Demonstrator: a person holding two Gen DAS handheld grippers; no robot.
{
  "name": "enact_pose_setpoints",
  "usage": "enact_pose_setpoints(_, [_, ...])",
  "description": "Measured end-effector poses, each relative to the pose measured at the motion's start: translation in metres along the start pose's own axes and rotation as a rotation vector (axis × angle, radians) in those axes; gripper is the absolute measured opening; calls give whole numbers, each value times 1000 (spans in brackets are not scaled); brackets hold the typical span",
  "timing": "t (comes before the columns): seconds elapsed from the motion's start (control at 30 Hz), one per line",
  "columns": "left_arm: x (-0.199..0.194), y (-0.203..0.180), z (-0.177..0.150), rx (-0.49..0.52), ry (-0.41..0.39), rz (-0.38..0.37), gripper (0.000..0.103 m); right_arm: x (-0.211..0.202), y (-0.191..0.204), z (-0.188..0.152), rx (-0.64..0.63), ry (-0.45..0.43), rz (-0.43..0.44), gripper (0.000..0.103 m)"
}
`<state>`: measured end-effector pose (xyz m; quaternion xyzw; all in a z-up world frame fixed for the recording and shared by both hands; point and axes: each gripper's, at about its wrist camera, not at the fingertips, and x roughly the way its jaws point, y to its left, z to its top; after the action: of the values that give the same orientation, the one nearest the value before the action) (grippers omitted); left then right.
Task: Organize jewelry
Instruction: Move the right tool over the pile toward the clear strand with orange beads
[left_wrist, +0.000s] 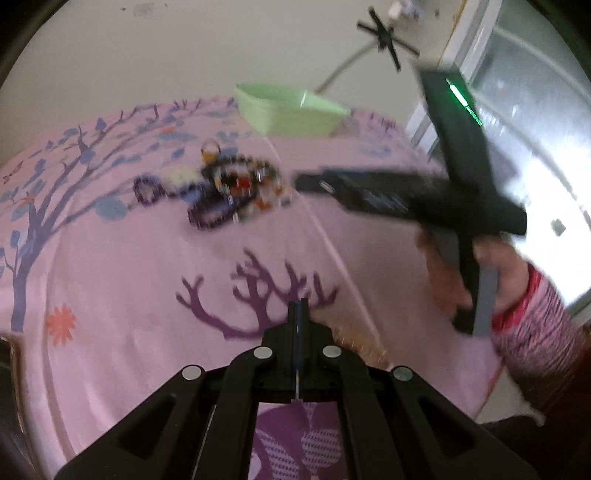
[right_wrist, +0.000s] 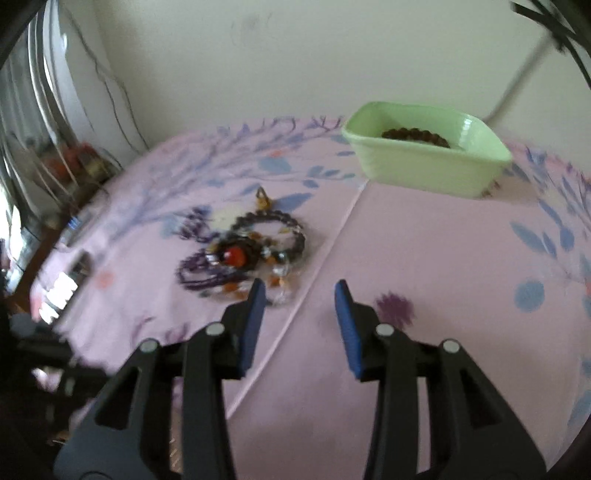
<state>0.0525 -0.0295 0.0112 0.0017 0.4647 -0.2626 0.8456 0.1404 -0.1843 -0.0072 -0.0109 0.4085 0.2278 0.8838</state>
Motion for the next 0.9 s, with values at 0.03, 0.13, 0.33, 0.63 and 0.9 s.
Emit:
enact_pose_setpoints(0.03, [1, -2, -3, 3, -7, -4, 0, 8, 5, 2, -9, 17, 13, 38])
enact_pose_setpoints(0.13, [0, -6, -8, 4, -30, 10, 0, 11, 8, 1, -37, 27, -33, 5])
enact_pose_setpoints(0.33, [0, -6, -11, 52, -64, 17, 0, -38, -18, -43, 72, -17, -25, 5])
enact_pose_setpoints(0.63, [-3, 2, -9, 29, -73, -2, 0, -143, -87, -123, 304, -122, -143, 5])
enact_pose_setpoints(0.9, [-14, 15, 4, -33, -108, -27, 0, -173, -110, -137, 397, -179, -150, 5])
